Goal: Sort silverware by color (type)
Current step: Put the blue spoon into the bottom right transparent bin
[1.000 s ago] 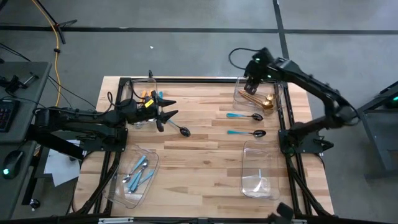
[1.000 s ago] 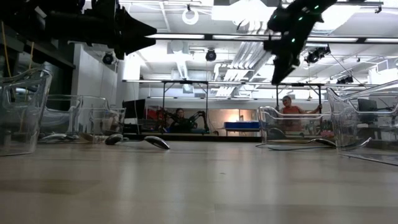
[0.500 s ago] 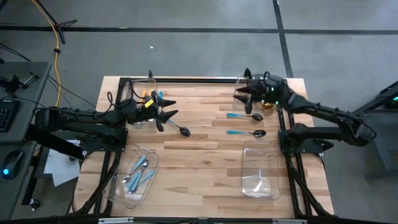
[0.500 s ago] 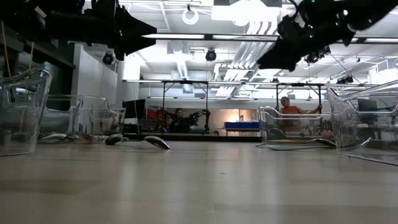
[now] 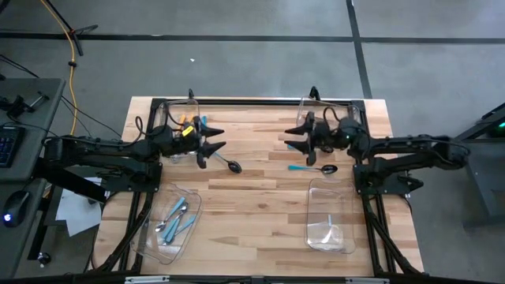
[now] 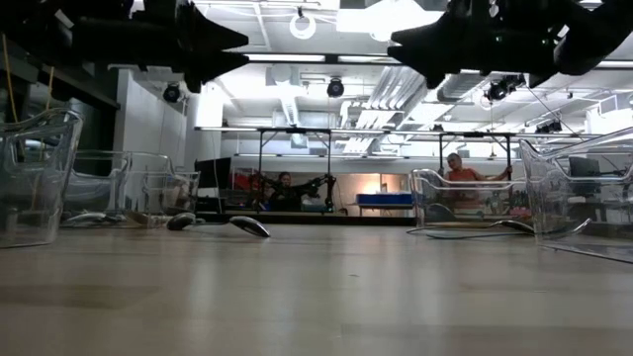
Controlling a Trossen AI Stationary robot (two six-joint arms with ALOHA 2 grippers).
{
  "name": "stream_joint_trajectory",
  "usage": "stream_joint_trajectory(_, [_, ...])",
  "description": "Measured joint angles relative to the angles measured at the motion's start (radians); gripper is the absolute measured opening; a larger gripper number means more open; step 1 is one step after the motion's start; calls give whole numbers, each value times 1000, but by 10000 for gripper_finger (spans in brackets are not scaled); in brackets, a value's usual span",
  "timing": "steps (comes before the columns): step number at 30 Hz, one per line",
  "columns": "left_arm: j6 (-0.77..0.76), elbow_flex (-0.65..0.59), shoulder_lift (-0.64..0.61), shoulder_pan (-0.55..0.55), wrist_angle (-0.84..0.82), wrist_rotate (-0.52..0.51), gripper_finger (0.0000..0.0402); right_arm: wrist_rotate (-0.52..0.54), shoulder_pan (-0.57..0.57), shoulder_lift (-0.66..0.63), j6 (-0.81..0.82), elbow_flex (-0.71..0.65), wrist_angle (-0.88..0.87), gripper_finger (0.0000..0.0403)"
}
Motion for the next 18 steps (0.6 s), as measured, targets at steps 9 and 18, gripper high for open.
stream_joint_trajectory(9, [25,0,0,0,5,50,211,3,67,56,-90,0,42,162])
stream_joint_trajectory(18, [27,0,0,0,5,49,211,6,71,61,-116,0,63,162])
